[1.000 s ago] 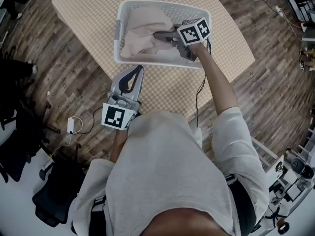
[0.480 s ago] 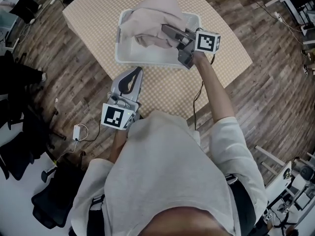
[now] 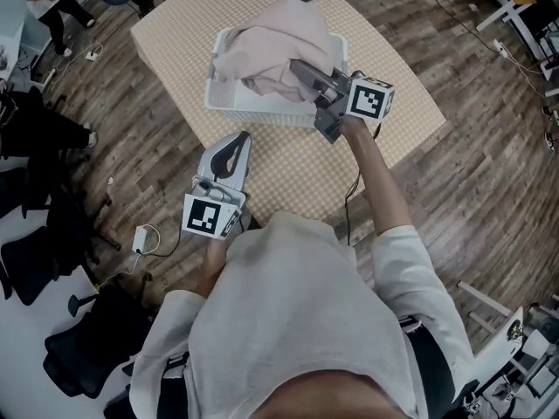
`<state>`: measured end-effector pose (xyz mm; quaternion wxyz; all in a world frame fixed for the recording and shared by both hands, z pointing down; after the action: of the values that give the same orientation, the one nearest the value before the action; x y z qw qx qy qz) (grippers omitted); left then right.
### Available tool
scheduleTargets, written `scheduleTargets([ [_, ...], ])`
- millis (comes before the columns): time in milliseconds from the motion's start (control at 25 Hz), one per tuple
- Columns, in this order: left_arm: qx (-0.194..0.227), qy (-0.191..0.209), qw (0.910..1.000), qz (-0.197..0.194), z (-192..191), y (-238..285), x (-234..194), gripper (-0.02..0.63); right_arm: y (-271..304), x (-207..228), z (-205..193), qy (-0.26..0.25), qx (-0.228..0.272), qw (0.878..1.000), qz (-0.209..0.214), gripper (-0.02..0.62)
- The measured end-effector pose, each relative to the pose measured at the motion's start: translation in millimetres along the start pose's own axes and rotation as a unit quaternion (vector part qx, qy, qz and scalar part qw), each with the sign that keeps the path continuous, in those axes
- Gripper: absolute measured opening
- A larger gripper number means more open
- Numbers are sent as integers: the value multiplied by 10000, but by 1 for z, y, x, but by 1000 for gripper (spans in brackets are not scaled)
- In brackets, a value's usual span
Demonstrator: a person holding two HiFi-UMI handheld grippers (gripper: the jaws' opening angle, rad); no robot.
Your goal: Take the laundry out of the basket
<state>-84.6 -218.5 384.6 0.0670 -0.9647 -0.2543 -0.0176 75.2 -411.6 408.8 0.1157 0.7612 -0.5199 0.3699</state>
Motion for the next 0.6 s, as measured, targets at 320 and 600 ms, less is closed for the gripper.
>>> scheduleTargets([
  [320, 139, -25, 9999, 19, 21, -8, -1, 11, -1, -38, 12, -359, 52, 9993, -43, 106],
  [600, 411, -134, 9983, -382, 19, -90, -6, 11, -16, -117, -52, -981, 375, 9937, -388, 106],
])
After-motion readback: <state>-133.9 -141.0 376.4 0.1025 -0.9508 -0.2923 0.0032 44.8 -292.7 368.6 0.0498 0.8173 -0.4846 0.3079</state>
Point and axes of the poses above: the fingertips, and each gripper's own axes: y forward along the fingers, x to its right, z out of its top, the point moved 6 cm from there along -y, backward along the fingers, and after that the axes turned 6 degrees about x, right-handed, at the moved point
